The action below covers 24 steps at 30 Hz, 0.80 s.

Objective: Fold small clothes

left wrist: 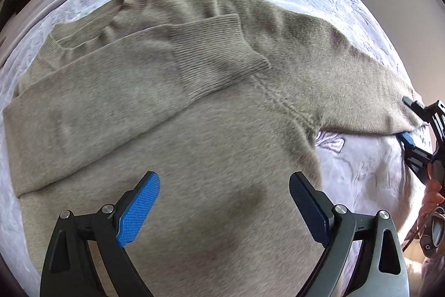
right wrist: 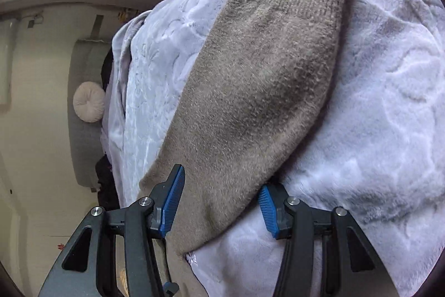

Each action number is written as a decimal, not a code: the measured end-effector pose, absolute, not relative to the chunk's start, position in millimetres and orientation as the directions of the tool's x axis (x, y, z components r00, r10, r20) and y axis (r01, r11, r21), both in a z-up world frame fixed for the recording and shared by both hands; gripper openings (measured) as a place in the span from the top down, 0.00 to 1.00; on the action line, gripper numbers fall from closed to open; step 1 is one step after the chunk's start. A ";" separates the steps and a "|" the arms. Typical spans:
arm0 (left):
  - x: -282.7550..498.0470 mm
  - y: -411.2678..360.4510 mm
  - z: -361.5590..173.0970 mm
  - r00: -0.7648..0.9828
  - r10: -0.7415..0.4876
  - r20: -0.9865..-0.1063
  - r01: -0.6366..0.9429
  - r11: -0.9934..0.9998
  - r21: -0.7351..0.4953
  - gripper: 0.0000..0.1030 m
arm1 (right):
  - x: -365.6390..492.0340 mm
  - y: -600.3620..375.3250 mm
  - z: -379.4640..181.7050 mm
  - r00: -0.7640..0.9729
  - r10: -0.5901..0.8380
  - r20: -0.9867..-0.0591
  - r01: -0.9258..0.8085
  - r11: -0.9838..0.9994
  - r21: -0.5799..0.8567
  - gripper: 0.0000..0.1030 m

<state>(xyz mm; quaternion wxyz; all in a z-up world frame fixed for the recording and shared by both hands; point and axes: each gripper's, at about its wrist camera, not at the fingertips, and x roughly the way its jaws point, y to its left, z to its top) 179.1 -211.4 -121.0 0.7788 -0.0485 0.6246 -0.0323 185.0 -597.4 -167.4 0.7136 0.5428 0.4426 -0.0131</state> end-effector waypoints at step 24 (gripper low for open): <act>236.1 -192.8 -140.8 0.307 -0.008 -0.952 -0.097 0.994 -0.040 0.08 | 244.2 -571.1 -137.9 0.736 0.599 -0.315 0.275 0.160 0.948 0.89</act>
